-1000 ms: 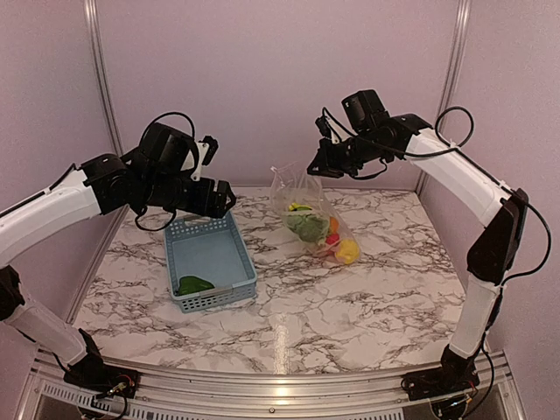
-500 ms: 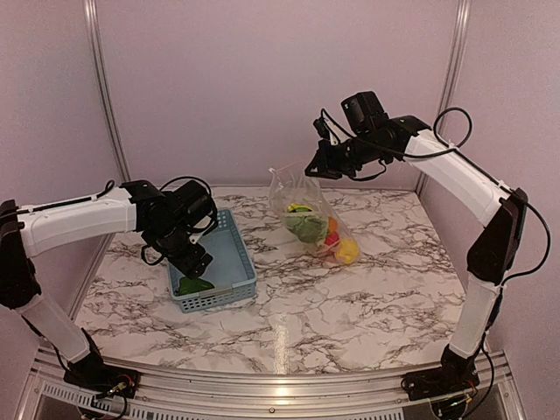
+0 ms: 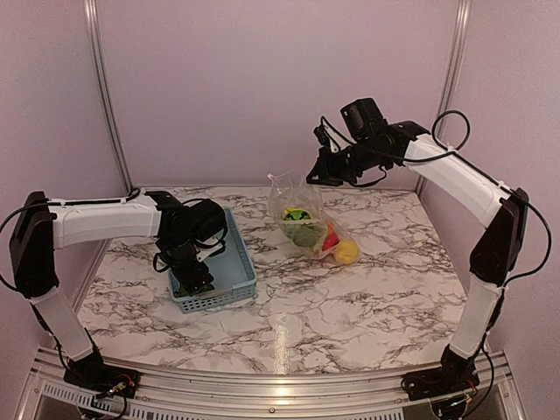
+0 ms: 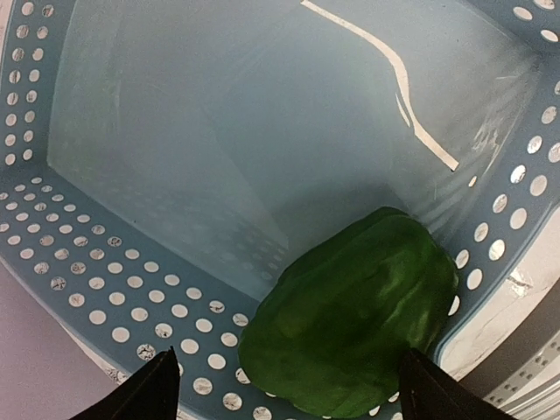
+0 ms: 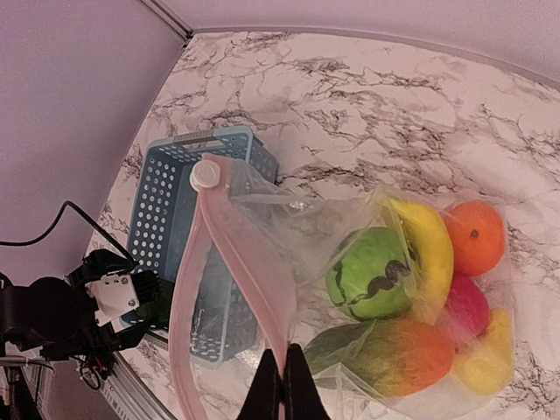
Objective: Place the food in the zip-top bag and seal the zipper
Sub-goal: Adjust the fake vegetable in the bin, then pick up the fake vegetable from the bin, then adjust the zipper food storage bag at the center of the board, then place the fake vegetable in the zipper food storage bag, then pass from the right arm to the left, then pass from the left arm to the right
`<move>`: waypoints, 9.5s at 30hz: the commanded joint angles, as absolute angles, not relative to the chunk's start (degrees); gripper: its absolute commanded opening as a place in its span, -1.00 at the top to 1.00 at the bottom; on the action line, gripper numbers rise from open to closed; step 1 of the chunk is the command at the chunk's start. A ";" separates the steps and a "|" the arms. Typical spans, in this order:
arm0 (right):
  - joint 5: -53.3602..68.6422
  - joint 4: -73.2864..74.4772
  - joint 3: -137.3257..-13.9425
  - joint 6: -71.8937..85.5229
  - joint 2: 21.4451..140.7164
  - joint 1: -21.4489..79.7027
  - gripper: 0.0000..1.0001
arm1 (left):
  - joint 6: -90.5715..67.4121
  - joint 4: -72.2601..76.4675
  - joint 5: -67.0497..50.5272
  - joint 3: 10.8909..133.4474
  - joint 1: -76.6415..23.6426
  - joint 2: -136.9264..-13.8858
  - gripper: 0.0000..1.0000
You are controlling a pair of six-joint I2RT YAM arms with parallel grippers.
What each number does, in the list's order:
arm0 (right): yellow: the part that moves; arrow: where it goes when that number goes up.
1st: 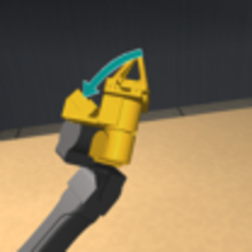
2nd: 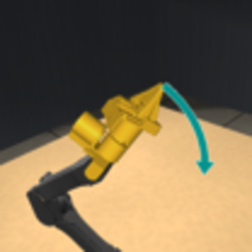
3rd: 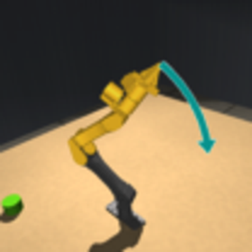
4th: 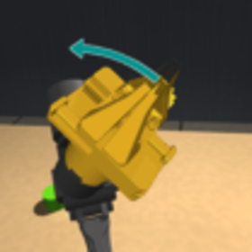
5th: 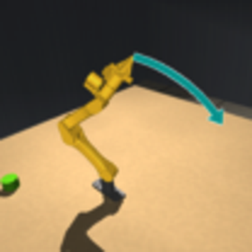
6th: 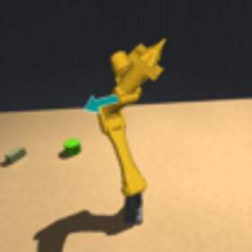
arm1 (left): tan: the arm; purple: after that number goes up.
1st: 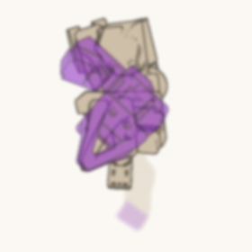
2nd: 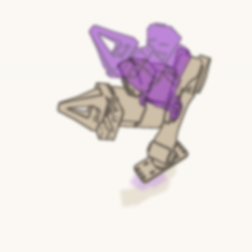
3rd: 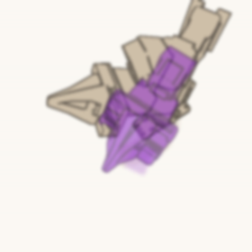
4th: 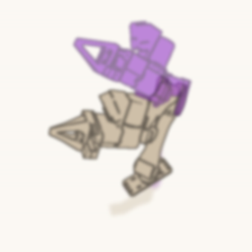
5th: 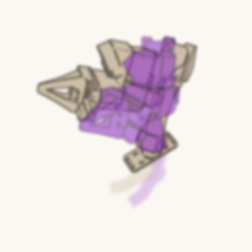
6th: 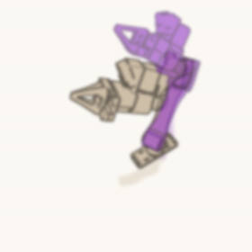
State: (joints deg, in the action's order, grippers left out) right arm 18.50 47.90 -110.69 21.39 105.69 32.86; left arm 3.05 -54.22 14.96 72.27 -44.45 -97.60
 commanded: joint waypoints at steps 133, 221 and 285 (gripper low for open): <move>14.95 51.11 -113.59 21.75 101.22 32.96 1.00 | -28.50 17.77 -4.73 79.24 -49.62 -91.53 0.02; 30.52 56.94 -109.46 6.03 99.77 35.19 0.92 | 9.39 17.50 -17.31 63.48 -46.08 -89.11 0.03; 25.80 59.45 -115.08 3.90 101.93 44.33 1.00 | 3.46 9.76 -22.64 66.59 -44.40 -86.05 0.28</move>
State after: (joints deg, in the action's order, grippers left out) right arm 22.96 63.40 -116.66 4.62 105.12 43.68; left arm 3.01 10.74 -23.33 67.55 -45.12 -88.82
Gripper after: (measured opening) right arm 0.021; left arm 0.268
